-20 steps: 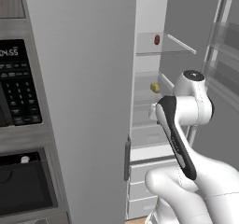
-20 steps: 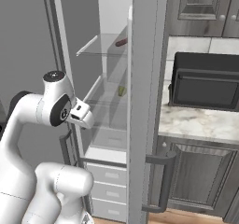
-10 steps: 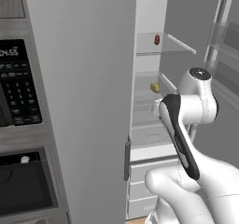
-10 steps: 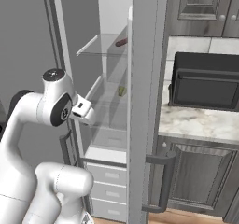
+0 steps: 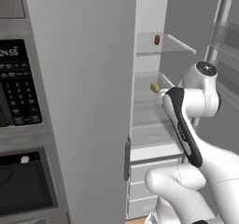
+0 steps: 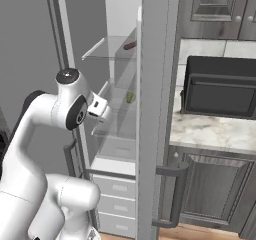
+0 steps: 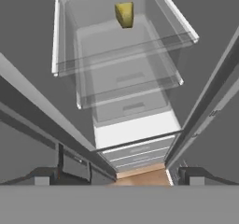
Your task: Retrieve the sausage and cheese from the fridge and place them on the cutting board on the counter.
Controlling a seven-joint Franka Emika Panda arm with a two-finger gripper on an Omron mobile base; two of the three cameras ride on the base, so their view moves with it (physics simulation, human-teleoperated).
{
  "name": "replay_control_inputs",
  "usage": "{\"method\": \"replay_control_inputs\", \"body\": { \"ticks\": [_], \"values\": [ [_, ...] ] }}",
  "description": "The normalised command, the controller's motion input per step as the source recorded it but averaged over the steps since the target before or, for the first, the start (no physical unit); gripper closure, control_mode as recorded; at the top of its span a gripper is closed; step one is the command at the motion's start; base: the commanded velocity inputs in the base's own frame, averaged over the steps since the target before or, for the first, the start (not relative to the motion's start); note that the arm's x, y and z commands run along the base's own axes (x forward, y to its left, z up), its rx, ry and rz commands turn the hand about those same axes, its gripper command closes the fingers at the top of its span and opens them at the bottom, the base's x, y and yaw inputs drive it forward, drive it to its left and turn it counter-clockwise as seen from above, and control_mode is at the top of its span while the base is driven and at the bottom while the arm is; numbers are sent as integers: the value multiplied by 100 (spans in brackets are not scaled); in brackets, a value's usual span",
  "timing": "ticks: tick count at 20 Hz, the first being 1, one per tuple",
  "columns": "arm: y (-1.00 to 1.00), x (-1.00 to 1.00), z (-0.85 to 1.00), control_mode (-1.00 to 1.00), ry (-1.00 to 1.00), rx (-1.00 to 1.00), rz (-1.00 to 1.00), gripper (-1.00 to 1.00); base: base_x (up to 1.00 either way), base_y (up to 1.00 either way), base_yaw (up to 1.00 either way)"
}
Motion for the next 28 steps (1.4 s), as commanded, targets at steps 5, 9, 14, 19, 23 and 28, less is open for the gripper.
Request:
{"method": "replay_control_inputs", "body": {
  "ticks": [5,9,14,19,23,28],
  "values": [
    [-14,47,0,-100,-16,-3,4,-100,0,0,0],
    [-1,49,0,-100,-10,-7,3,-100,0,0,0],
    [0,58,-2,-100,-5,-10,4,-100,0,0,0],
    [-31,41,0,-100,0,-2,4,-100,0,0,0],
    [-39,28,-5,-100,0,0,7,-100,0,0,0],
    [0,31,-25,-100,-2,0,3,-100,0,0,0]
  ]
}}
